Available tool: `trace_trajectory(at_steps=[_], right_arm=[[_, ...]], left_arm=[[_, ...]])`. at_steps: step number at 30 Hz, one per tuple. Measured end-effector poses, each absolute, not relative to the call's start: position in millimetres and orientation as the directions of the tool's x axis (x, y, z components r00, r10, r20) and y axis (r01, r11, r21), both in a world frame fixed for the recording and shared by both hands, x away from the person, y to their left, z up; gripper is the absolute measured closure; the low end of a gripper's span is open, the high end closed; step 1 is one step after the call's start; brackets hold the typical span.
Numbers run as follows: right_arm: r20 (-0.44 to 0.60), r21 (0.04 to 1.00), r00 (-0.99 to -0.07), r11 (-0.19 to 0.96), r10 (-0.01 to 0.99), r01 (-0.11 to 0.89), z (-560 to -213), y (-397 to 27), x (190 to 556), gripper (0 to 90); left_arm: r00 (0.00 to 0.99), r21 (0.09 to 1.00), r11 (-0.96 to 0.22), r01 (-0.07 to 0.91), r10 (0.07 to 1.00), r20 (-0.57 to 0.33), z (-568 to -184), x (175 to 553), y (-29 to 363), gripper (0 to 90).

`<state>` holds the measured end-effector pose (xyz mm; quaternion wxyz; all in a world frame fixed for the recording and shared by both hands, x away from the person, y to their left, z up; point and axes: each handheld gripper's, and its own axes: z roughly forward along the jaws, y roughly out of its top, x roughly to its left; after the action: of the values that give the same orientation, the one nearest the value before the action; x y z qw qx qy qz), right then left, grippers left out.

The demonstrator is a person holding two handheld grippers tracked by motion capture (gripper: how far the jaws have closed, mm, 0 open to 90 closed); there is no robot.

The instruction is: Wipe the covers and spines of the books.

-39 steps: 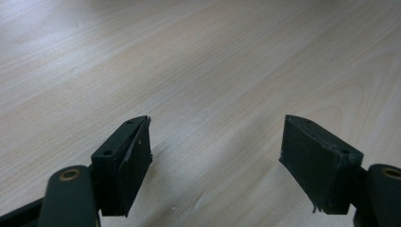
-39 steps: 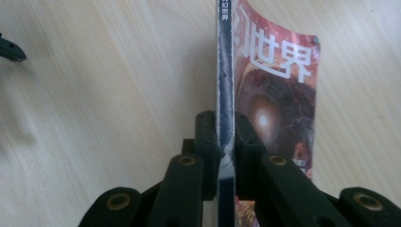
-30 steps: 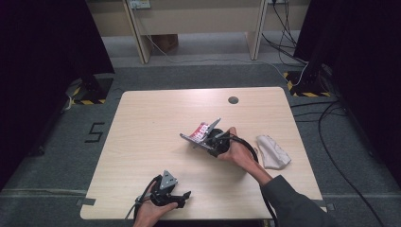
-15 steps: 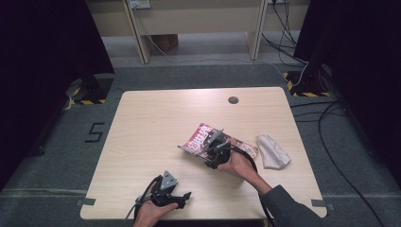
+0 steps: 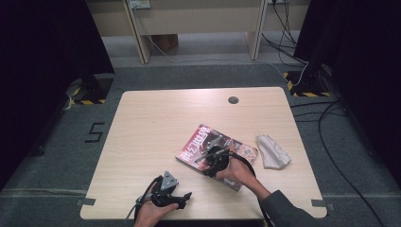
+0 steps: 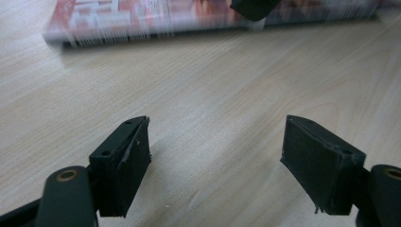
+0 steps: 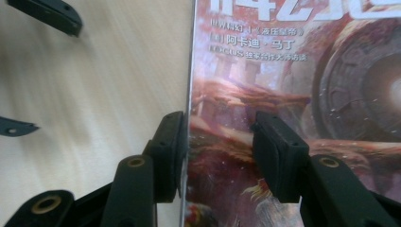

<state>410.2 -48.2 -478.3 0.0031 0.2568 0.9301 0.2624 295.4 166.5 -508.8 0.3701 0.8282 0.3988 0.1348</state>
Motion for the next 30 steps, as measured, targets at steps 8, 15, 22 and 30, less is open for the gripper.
trace_trajectory(at_steps=[8, 15, 22, 30], right_arm=[[0.158, 0.558, -0.846, 0.66, 0.51, 0.503, -480.1, -65.1, 414.4, 49.7], [0.124, 0.601, -0.805, 0.601, 0.58, 0.526, -475.6, -89.3, 426.2, 42.9], [0.079, 0.607, -0.727, 0.545, 0.683, 0.578, -478.9, -117.4, 443.0, 38.7], [0.065, 0.61, -0.648, 0.484, 0.759, 0.628, -483.9, -136.9, 457.9, 37.6]], left_arm=[[0.644, 0.719, -0.408, 0.562, 0.762, -0.071, -509.6, 295.9, 165.6, 23.6], [0.64, 0.725, -0.403, 0.559, 0.765, -0.069, -508.8, 297.7, 165.6, 23.7], [0.64, 0.729, -0.398, 0.557, 0.766, -0.07, -508.6, 299.6, 165.0, 23.8], [0.642, 0.727, -0.394, 0.562, 0.763, -0.082, -510.6, 302.1, 163.0, 23.8]])
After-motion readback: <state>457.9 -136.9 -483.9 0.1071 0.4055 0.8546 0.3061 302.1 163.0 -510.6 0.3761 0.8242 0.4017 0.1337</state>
